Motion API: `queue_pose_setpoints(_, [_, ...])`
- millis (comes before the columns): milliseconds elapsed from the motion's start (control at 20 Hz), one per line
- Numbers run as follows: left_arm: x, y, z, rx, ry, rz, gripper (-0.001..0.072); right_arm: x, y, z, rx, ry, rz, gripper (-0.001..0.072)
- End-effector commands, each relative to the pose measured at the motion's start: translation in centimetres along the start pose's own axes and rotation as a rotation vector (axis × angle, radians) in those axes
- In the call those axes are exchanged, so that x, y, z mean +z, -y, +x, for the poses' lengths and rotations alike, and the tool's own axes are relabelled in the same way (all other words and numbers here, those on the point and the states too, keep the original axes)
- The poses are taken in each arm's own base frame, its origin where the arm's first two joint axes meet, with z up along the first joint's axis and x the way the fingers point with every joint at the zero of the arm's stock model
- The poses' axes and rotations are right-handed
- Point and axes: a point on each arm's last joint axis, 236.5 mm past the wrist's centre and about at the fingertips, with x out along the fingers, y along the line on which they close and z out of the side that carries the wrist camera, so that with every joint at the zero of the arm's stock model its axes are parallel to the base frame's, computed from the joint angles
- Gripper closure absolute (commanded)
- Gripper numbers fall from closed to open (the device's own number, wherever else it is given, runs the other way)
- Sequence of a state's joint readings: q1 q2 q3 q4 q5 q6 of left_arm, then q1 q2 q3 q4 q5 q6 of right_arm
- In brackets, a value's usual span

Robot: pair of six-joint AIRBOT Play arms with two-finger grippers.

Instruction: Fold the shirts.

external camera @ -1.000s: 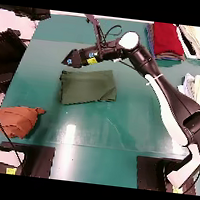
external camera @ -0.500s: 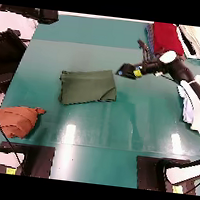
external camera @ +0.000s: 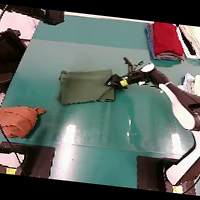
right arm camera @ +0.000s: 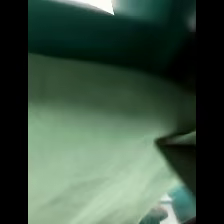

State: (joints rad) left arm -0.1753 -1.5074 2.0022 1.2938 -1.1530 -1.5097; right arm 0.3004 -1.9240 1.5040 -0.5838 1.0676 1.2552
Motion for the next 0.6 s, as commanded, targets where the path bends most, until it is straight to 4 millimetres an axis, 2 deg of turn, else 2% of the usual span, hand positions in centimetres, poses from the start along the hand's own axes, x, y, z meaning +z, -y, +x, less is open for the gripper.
queue_pose_setpoints(0, [-0.4,0.4,0.1,-0.015,-0.018,-0.005,0.0681,1.3,-2.9,3.3,0.039,0.008,-0.065,0.0637])
queue_pose_setpoints(50, [-0.4,0.7,0.1,-0.025,-0.018,-0.007,0.0682,2.1,-3.6,3.1,0.041,0.031,-0.091,0.0691])
queue_pose_setpoints(150, [-0.6,2.1,0.3,-0.043,-0.024,0.011,0.0682,4.3,-4.8,1.2,0.052,0.09,-0.123,0.0691])
queue_pose_setpoints(250, [-1.1,4.8,0.6,-0.078,-0.035,0.073,0.0682,6.8,-5.2,-3.0,0.055,0.172,-0.132,0.0691])
queue_pose_setpoints(300, [-1.4,6.5,0.8,-0.103,-0.038,0.106,0.0682,7.9,-4.8,-6.0,0.031,0.214,-0.144,0.069])
queue_pose_setpoints(400, [-1.9,9.2,0.9,-0.146,-0.043,0.154,0.0682,9.1,-2.3,-12.7,-0.083,0.275,-0.16,0.0691])
queue_pose_setpoints(550, [-2.2,11.7,0.9,-0.184,-0.039,0.19,0.0682,9.0,2.3,-24.2,-0.283,0.368,-0.146,0.0691])
